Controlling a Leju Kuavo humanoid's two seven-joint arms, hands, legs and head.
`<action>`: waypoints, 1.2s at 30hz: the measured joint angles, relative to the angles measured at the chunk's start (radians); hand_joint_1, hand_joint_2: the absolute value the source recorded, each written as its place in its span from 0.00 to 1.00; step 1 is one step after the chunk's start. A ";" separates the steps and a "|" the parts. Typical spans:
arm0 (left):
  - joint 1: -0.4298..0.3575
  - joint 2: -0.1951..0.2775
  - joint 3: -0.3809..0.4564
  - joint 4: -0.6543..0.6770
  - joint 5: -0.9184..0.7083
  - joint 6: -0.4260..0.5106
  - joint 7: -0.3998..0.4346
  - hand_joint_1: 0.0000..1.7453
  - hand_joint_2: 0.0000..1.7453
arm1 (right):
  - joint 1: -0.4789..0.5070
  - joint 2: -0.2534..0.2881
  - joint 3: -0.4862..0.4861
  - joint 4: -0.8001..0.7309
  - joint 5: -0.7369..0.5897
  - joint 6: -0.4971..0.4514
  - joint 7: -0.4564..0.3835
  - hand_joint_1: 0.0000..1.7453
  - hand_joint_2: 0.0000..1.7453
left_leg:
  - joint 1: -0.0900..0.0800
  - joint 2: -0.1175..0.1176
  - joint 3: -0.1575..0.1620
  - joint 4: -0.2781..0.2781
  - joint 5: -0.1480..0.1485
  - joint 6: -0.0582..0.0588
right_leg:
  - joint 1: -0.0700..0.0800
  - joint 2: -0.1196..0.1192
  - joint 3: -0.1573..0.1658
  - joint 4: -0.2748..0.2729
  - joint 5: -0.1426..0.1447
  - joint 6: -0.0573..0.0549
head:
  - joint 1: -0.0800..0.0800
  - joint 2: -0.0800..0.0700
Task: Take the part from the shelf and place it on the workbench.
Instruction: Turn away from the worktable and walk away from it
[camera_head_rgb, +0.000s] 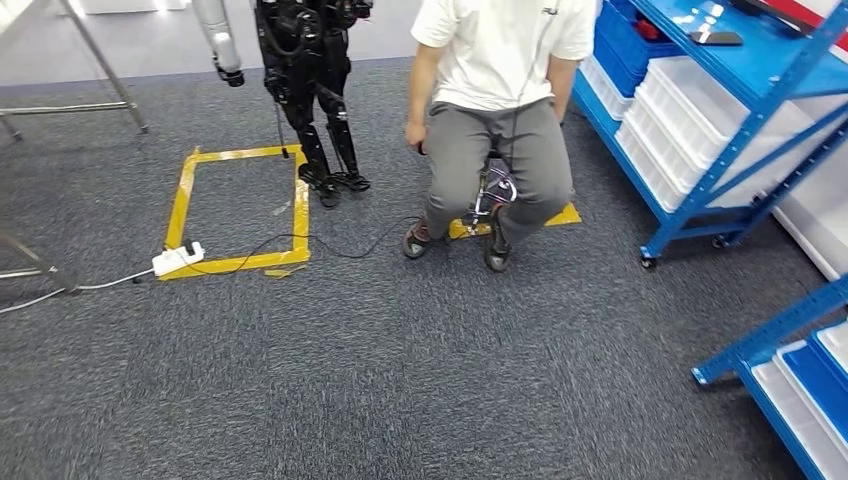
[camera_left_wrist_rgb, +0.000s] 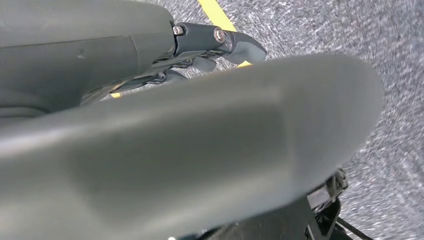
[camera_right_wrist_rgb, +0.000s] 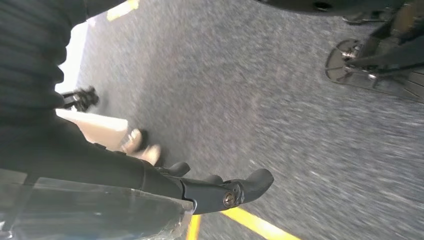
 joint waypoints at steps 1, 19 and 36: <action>0.000 0.000 0.000 0.000 -0.001 0.000 0.001 0.00 0.00 | 0.002 0.000 0.000 0.000 -0.001 0.000 0.001 0.00 1.00 | 0.000 0.012 0.001 0.000 -0.002 -0.002 | -0.004 -0.006 0.023 -0.038 0.018 0.012 | 0.000 0.000; -0.014 -0.001 0.007 0.001 -0.031 -0.001 0.020 0.00 0.00 | 0.005 0.008 -0.008 0.000 0.009 -0.001 0.002 0.00 1.00 | -0.004 -0.101 -0.054 0.080 -0.014 -0.028 | 0.005 0.074 0.168 -0.296 0.109 -0.041 | -0.014 0.000; -0.022 -0.015 0.008 0.001 -0.037 0.008 0.038 0.00 0.00 | 0.004 0.006 -0.027 0.000 0.012 -0.001 0.000 0.00 1.00 | -0.003 0.060 0.010 -0.014 0.002 -0.035 | -0.022 -0.086 0.170 -0.299 0.104 0.033 | -0.003 0.000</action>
